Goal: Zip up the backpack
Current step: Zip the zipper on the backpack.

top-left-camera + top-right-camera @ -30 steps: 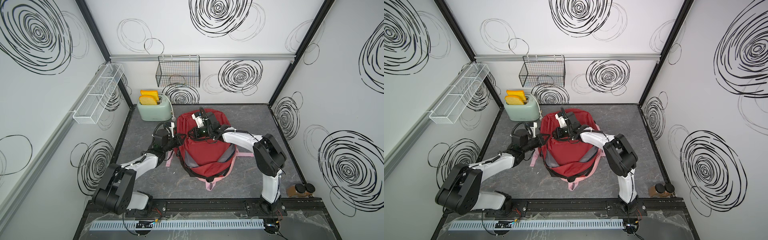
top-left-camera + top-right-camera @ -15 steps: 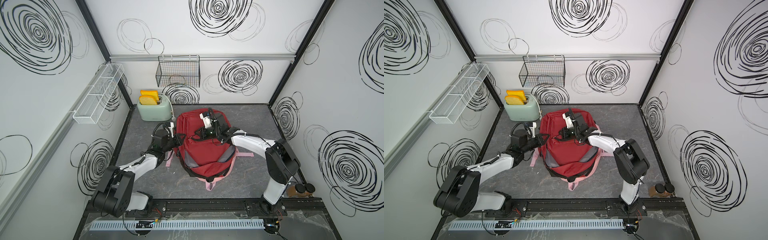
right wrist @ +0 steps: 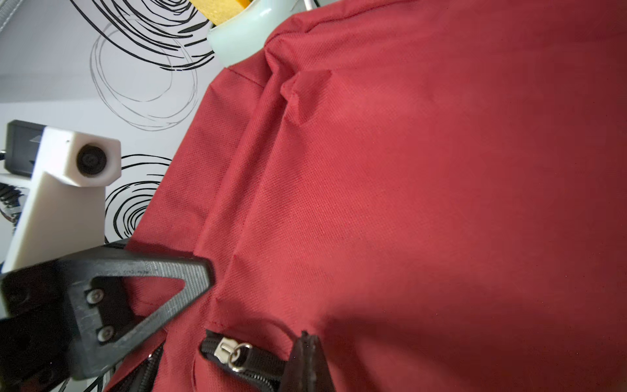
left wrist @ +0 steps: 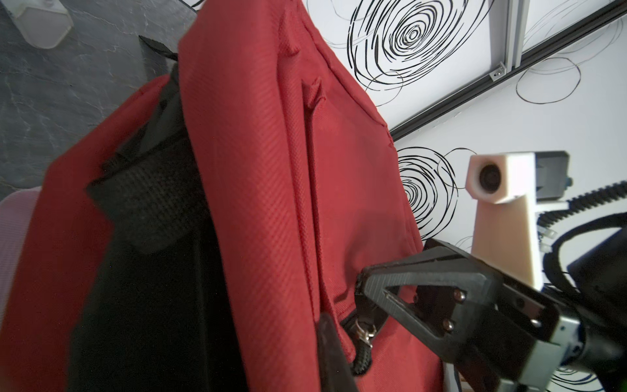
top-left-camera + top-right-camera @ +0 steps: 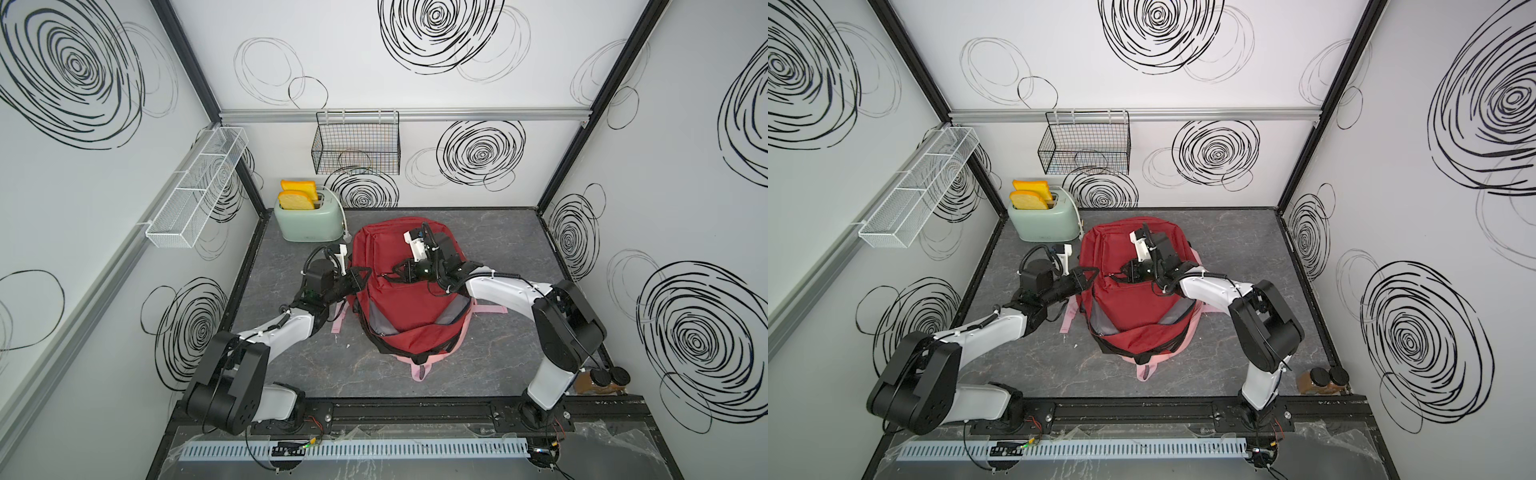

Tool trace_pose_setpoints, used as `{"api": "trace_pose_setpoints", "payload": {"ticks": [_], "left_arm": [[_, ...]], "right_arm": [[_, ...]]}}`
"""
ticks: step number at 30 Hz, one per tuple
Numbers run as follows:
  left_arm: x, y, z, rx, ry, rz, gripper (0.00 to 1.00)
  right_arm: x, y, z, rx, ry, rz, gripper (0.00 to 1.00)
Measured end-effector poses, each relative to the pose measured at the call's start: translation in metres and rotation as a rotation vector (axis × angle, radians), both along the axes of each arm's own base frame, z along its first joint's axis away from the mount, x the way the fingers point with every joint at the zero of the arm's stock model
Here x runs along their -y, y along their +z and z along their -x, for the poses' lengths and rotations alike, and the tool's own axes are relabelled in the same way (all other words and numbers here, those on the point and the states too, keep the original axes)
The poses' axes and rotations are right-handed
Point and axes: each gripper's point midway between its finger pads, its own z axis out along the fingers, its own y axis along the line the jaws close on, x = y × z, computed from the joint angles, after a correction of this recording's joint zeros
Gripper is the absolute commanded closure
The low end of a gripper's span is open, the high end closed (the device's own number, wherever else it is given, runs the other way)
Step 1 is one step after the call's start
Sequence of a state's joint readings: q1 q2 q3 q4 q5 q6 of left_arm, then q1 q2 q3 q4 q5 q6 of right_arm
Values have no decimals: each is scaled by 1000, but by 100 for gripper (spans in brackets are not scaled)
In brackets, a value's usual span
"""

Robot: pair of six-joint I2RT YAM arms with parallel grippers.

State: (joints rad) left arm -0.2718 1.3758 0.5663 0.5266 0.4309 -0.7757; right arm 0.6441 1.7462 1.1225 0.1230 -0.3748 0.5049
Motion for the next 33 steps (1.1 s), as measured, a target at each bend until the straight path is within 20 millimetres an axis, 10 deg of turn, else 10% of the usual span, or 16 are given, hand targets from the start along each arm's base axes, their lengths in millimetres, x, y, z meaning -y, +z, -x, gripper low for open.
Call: {"api": "trace_pose_setpoints", "payload": {"ticks": [33], "left_arm": [[0, -6, 1, -31, 18, 2, 100]], "right_arm": [[17, -15, -7, 41, -76, 64, 100]]}}
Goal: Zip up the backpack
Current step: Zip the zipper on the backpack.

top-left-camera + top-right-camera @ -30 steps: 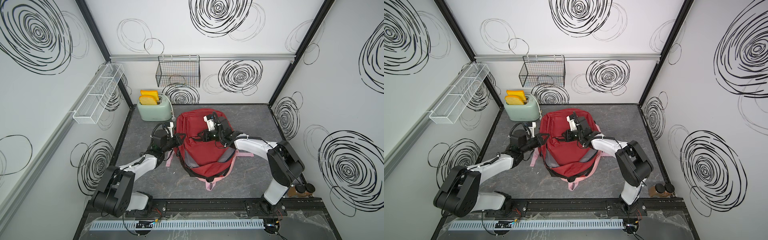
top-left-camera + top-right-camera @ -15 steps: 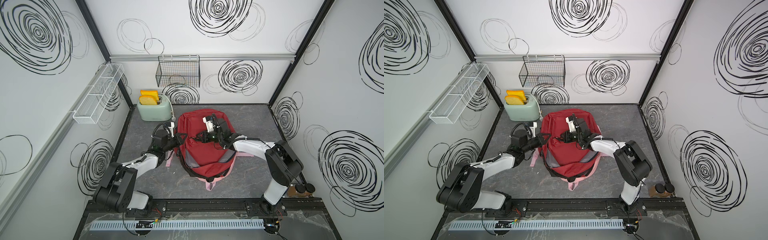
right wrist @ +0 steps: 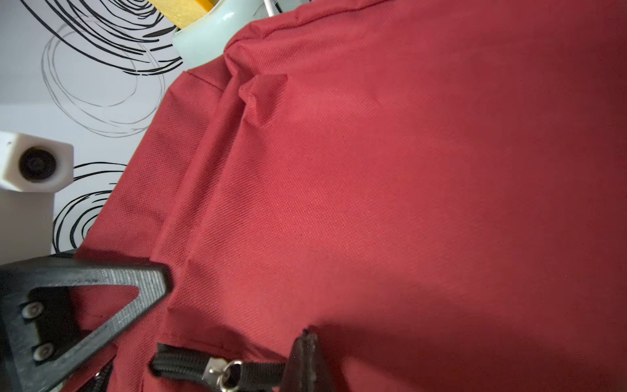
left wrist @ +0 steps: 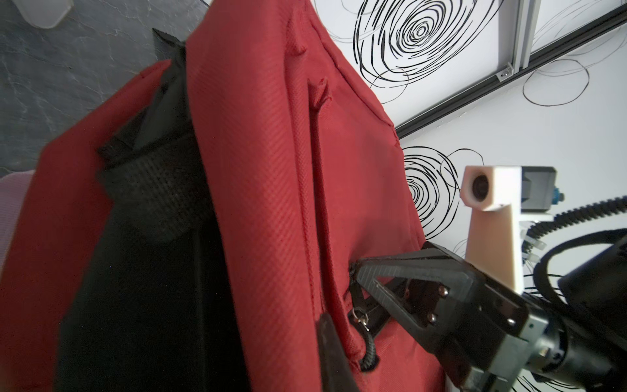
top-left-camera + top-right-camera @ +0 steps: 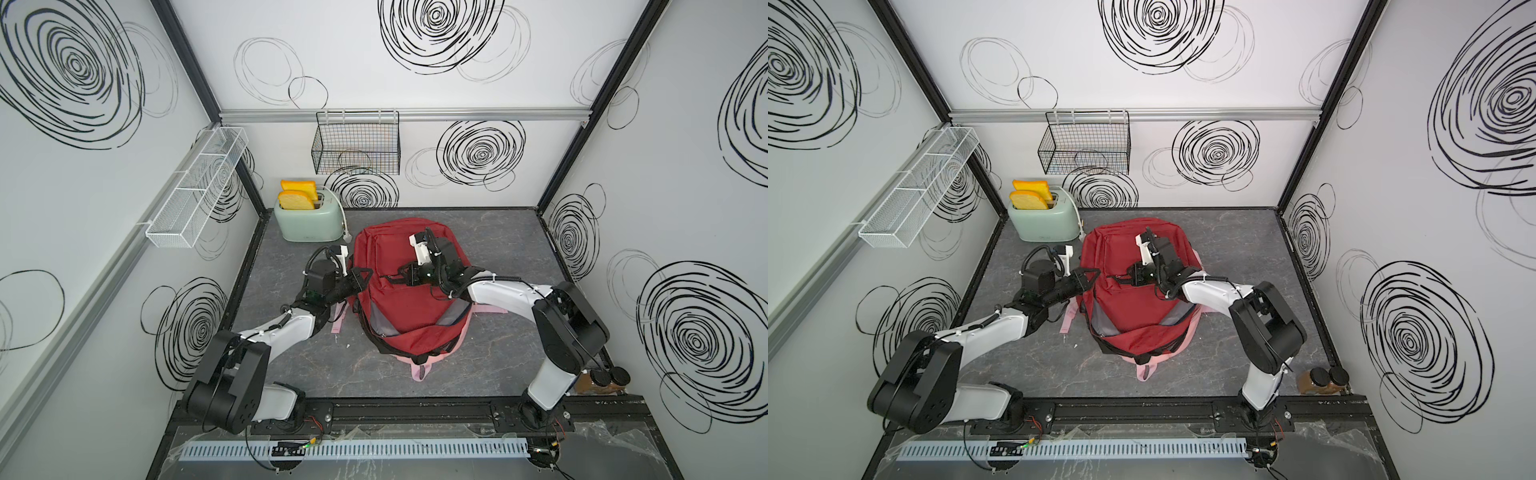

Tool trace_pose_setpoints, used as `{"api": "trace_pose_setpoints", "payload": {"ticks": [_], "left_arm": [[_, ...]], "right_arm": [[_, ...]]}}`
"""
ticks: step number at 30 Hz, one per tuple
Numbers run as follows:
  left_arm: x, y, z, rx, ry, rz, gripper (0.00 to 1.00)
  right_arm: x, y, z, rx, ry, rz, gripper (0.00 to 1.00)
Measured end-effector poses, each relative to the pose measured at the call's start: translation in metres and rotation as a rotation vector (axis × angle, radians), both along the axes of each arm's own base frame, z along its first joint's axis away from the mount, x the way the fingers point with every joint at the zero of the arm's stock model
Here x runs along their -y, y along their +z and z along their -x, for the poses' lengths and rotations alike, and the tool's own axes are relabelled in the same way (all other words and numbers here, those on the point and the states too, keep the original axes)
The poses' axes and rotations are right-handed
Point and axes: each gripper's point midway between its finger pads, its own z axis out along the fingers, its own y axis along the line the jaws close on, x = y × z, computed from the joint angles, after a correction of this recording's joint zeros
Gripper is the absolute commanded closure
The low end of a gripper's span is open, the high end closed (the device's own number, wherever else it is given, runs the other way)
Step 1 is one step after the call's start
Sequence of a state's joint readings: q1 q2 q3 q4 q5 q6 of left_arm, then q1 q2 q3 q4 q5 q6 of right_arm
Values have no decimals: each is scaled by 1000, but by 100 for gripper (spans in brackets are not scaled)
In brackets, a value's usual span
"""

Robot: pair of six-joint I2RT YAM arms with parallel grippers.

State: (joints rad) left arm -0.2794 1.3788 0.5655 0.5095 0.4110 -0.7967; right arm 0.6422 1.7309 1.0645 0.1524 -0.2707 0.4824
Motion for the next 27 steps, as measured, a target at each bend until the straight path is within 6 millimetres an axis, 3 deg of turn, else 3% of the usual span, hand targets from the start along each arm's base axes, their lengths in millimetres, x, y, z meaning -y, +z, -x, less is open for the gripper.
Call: {"api": "trace_pose_setpoints", "payload": {"ticks": [17, 26, 27], "left_arm": [[-2, 0, 0, 3, 7, -1, 100], [-1, 2, 2, 9, -3, 10, 100], [-1, 1, 3, 6, -5, 13, 92]], "right_arm": [[24, 13, 2, 16, -22, 46, 100], [19, 9, 8, 12, 11, 50, 100], [16, 6, 9, 8, 18, 54, 100]]}}
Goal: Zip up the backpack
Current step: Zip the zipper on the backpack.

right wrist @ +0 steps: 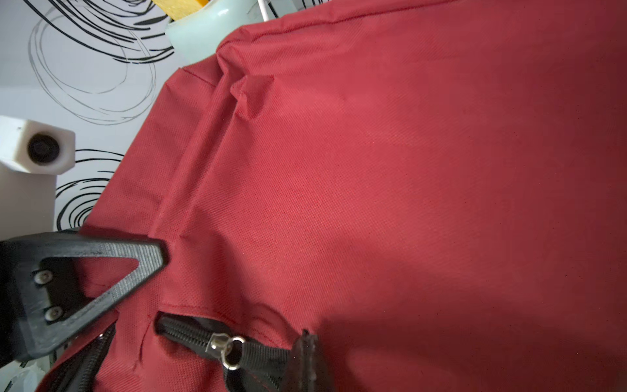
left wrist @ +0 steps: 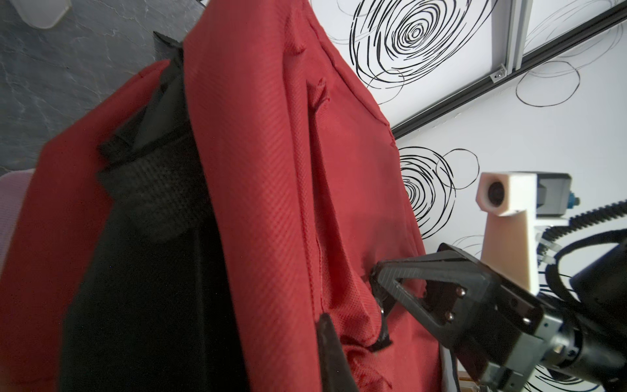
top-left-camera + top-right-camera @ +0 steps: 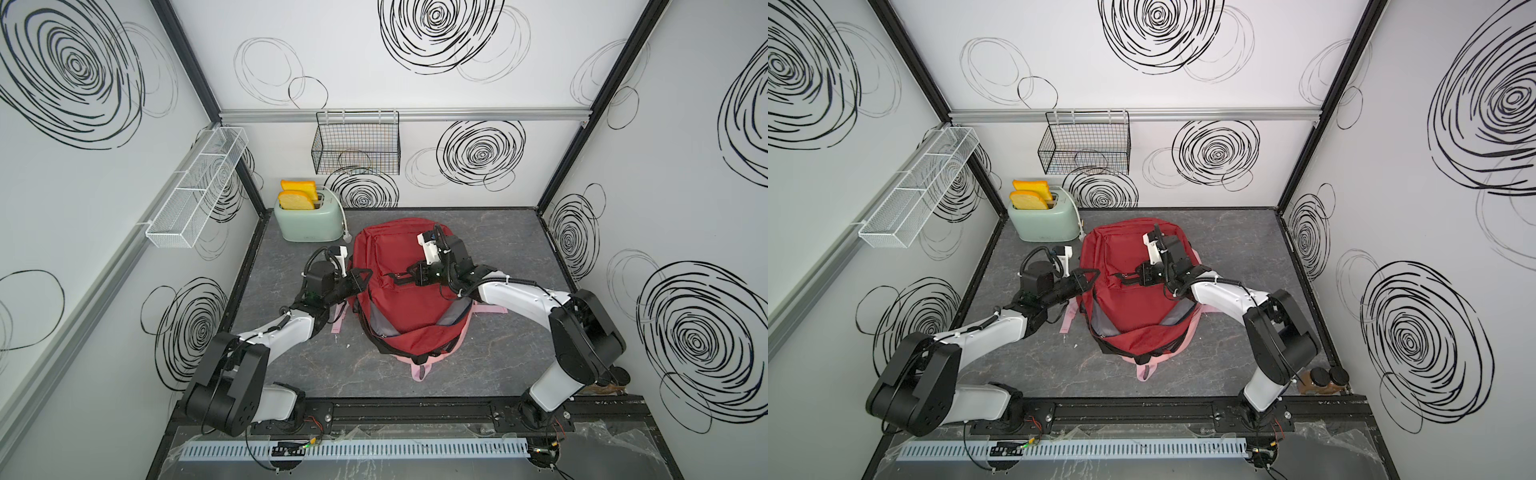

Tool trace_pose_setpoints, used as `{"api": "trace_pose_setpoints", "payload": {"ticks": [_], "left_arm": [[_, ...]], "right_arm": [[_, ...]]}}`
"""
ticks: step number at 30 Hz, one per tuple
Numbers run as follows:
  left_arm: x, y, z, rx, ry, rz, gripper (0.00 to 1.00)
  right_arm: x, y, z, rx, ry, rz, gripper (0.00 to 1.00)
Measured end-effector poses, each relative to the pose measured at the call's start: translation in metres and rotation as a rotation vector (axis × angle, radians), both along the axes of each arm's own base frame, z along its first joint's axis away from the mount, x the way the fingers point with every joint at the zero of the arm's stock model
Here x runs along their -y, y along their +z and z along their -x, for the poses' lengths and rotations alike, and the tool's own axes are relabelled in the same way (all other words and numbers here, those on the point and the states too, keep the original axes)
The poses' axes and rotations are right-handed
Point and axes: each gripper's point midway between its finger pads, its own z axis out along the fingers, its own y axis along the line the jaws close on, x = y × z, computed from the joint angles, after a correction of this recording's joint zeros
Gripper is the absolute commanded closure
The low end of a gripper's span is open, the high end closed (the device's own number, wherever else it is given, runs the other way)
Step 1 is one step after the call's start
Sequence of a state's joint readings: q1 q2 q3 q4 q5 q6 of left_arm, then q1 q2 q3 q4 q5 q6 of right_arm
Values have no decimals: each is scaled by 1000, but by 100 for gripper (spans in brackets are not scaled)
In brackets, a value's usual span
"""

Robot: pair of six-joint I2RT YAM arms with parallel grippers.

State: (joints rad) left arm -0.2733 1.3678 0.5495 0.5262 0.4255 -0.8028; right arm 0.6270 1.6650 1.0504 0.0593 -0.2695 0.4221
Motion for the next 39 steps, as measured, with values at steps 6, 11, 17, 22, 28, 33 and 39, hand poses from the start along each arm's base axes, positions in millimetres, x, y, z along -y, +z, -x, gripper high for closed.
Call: {"api": "trace_pose_setpoints", "payload": {"ticks": [6, 11, 17, 22, 28, 33, 39], "left_arm": [[4, 5, 0, 8, -18, 35, 64], [8, 1, -1, 0, -37, 58, 50], [10, -5, -1, -15, -46, 56, 52], [15, -11, -4, -33, -50, 9, 62], [19, -20, -10, -64, -39, -84, 74], [17, -28, -14, -85, -32, -130, 94], [16, -31, -15, -90, -27, -156, 100]], "right_arm": [[-24, -12, 6, -20, 45, -3, 100], [-46, -12, 8, -20, 79, -32, 100], [-63, -14, 12, -27, 113, -61, 100], [-67, -13, 12, -40, 122, -78, 100], [-68, -14, 12, -47, 124, -87, 100], [-69, -17, 12, -51, 125, -86, 100], [-69, -17, 12, -51, 124, -85, 100]]}}
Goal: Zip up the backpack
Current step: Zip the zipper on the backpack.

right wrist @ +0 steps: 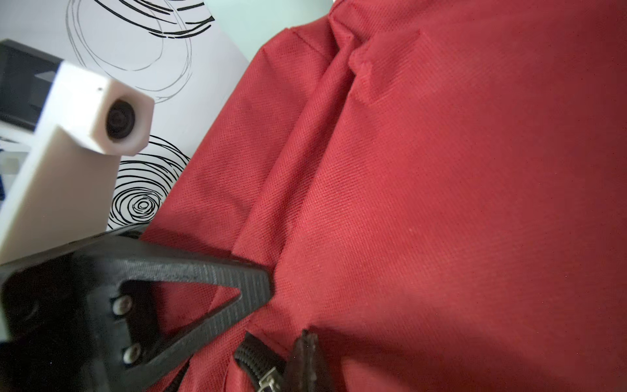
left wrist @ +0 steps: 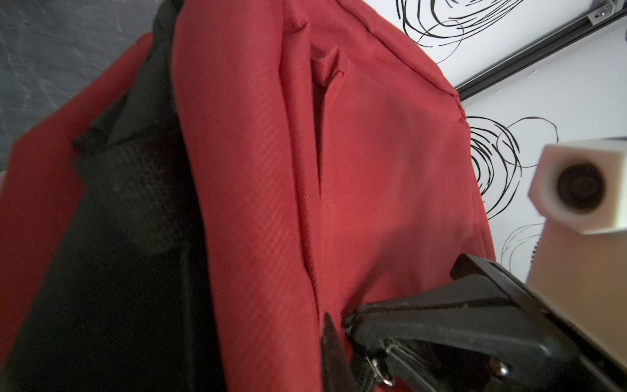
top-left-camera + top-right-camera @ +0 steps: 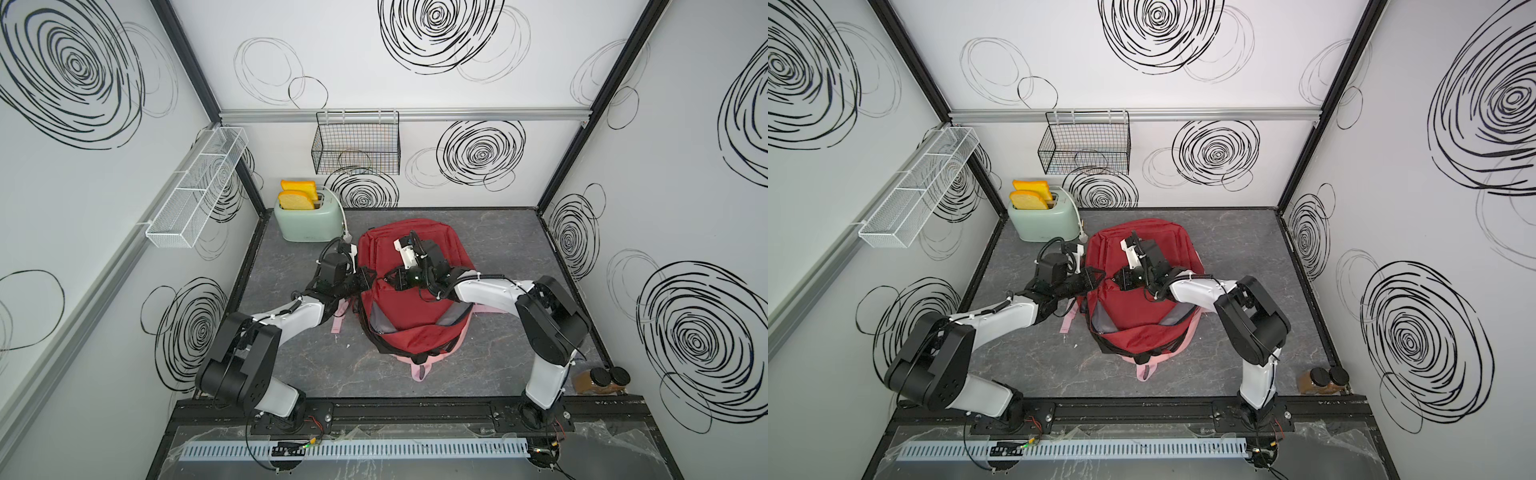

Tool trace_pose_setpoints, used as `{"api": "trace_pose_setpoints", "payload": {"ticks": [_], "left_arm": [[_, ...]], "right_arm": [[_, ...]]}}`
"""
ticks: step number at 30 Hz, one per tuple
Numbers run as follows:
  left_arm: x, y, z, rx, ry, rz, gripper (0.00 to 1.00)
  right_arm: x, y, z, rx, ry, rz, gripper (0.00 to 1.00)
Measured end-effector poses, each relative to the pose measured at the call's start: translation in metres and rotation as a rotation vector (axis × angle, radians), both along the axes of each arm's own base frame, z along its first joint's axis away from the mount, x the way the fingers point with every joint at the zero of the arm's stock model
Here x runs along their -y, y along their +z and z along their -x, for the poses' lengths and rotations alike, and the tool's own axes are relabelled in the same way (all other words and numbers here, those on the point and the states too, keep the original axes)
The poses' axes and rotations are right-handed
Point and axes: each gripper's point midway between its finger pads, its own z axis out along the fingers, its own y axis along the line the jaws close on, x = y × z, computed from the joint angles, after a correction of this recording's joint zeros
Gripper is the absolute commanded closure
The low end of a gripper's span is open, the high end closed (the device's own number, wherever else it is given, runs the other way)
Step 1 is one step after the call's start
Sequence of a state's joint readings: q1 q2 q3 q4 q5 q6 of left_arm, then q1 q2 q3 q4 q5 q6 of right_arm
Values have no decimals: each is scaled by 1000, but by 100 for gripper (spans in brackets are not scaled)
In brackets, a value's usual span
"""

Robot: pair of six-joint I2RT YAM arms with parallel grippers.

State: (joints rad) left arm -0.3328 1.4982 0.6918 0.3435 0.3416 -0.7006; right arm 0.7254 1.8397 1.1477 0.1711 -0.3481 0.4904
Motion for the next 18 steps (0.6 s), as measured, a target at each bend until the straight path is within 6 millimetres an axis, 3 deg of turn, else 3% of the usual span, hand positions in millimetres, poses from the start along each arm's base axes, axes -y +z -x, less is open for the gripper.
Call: {"api": "trace_pose_setpoints", "payload": {"ticks": [10, 18], "left_arm": [[-6, 2, -1, 9, 33, -21, 100], [-13, 3, 1, 8, 62, -41, 100]], "right_arm": [[7, 2, -2, 23, -19, 35, 100], [37, 8, -7, 48, -88, 106, 100]]}}
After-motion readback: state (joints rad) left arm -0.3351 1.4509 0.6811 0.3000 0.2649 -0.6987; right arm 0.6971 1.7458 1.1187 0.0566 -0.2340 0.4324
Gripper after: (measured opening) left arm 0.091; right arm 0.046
